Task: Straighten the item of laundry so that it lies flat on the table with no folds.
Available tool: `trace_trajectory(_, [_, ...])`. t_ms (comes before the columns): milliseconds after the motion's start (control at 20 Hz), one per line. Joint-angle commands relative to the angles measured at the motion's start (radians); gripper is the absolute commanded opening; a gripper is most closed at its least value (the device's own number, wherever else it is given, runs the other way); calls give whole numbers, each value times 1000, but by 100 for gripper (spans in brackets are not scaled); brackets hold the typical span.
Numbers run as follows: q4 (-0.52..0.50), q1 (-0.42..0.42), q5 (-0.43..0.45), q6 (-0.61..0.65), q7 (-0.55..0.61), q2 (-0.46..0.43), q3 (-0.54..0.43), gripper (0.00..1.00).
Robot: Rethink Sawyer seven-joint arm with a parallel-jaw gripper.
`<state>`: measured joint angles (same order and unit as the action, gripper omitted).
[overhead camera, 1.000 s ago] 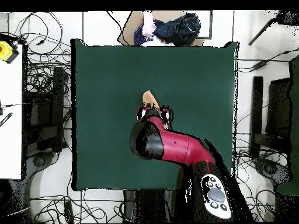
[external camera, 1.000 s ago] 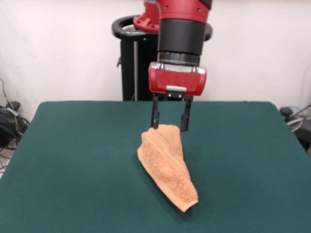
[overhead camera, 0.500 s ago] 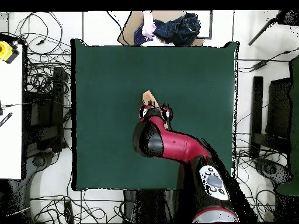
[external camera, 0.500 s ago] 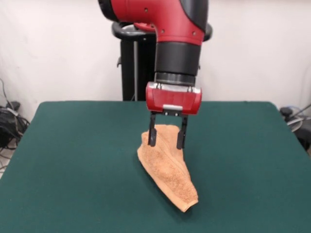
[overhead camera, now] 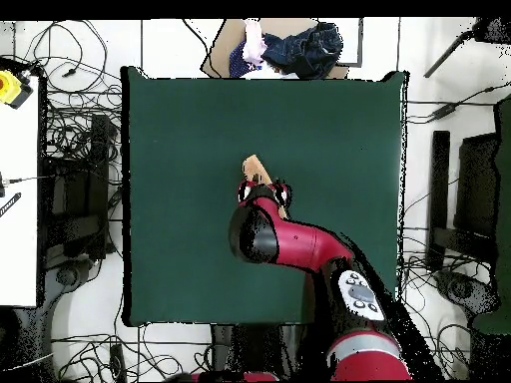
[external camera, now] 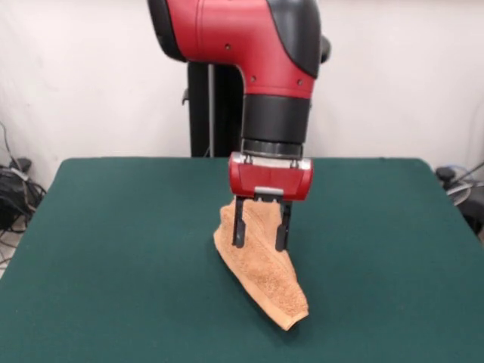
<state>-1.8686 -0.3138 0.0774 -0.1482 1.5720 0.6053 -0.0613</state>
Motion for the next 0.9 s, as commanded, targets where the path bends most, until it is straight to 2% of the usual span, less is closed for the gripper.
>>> trace_trajectory(50, [88,13,69,-129,145,-121,-77,100])
trace_trajectory(500, [132,-13,143,-216,151,-212,-79,100])
trace_trajectory(900, [178,14,149,-306,155,-302,-36,100])
